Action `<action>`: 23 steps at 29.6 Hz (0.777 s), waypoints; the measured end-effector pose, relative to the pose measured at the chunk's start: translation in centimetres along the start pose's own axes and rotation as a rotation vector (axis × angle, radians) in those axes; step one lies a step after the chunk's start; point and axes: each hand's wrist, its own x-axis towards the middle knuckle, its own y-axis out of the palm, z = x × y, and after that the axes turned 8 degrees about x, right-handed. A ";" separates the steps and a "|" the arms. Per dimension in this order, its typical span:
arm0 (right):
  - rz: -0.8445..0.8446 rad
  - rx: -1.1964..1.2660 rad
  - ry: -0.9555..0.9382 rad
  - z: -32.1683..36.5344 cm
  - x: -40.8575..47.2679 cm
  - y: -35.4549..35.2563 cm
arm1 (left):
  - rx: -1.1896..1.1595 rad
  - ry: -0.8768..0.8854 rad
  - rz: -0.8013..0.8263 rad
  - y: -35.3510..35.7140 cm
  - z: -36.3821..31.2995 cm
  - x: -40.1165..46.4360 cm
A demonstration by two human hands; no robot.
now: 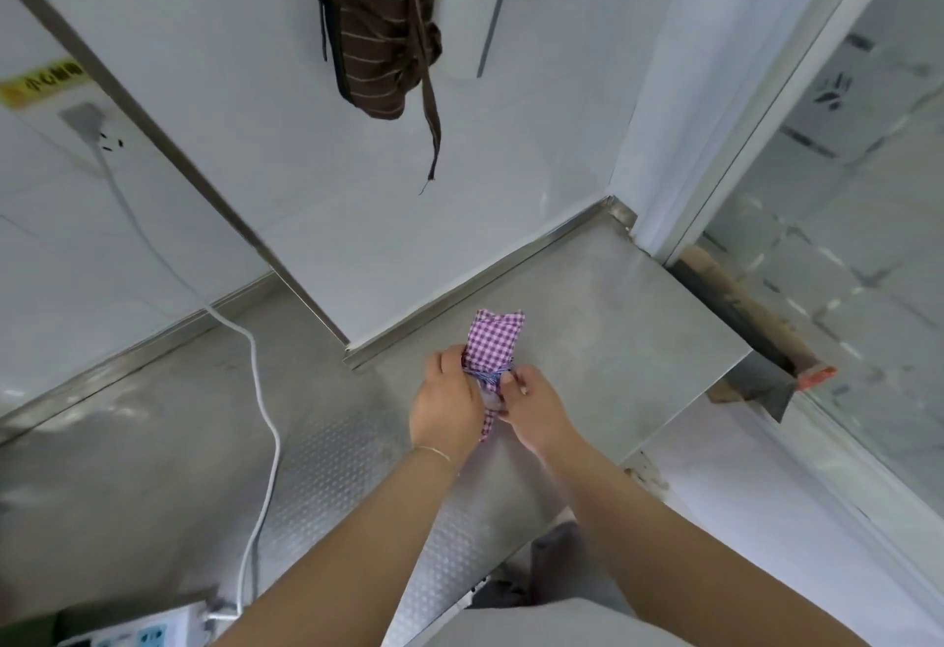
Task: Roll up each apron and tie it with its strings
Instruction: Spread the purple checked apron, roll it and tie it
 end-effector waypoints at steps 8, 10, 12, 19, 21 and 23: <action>-0.079 0.591 -0.099 8.3 -1.0 -7.8 | -0.160 0.550 -0.358 -4.5 -9.9 1.4; -0.084 0.576 -0.207 10.8 -1.5 -10.6 | -0.249 0.634 -0.415 -6.1 -12.8 1.6; -0.045 0.645 -0.282 13.1 -2.3 -12.7 | -0.412 0.627 -0.456 -8.0 -14.9 2.2; 0.213 0.738 -0.389 19.1 -3.3 -19.5 | -0.359 0.829 -0.678 -14.4 -20.3 4.5; 0.210 0.717 -0.428 20.1 -3.4 -20.7 | -0.277 0.866 -0.799 -15.2 -21.4 4.6; 0.204 0.701 -0.484 21.1 -3.5 -21.5 | -0.233 0.886 -0.867 -16.0 -22.4 4.6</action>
